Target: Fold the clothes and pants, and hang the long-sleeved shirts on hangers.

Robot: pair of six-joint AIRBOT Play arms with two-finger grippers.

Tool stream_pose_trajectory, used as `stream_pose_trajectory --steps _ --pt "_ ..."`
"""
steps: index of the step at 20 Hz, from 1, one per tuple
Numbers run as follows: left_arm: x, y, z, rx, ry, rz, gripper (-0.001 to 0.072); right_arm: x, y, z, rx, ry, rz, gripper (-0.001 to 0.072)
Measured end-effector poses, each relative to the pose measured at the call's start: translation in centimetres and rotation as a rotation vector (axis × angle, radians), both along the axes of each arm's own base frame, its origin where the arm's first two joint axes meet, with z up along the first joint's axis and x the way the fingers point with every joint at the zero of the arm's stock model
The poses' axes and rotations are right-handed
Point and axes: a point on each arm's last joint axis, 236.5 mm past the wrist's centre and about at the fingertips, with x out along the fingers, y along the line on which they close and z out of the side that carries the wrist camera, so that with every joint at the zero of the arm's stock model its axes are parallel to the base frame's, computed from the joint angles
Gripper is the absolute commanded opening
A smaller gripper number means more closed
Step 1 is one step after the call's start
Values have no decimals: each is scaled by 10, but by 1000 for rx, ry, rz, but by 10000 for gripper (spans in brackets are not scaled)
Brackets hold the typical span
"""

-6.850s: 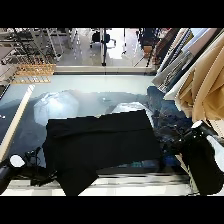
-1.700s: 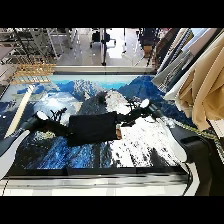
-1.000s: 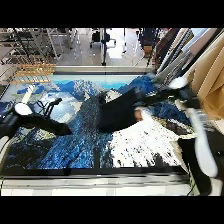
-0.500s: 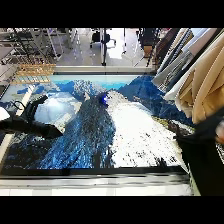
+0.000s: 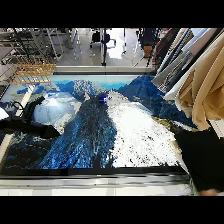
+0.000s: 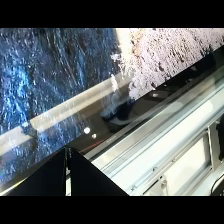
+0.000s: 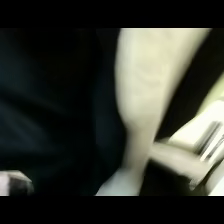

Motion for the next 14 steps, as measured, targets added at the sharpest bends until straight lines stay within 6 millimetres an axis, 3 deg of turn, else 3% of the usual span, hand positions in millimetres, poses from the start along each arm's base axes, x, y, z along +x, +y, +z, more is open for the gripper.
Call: stream_pose_trajectory --steps 1,3,5,7,9,10,12,14 --pt "0 0 -2 -1 6 1 6 5 -17 4 -72 -25 -1 699" --pt "1 1 -4 -3 13 3 6 27 -64 35 -282 -126 -11 698" --pt "2 2 -5 -3 15 7 5 79 -105 100 -508 -361 -19 687" --pt "7 12 -7 36 1 31 4 144 -111 172 -645 -651 37 673" --pt "16 46 -14 177 6 125 5 204 -75 218 -670 -864 221 631" --pt "18 72 -15 278 12 193 5 230 -47 224 -647 -922 340 552" --pt "20 126 -9 487 0 327 5 269 22 207 -548 -958 608 350" --pt "19 162 4 622 -29 417 5 287 84 168 -468 -903 864 28"
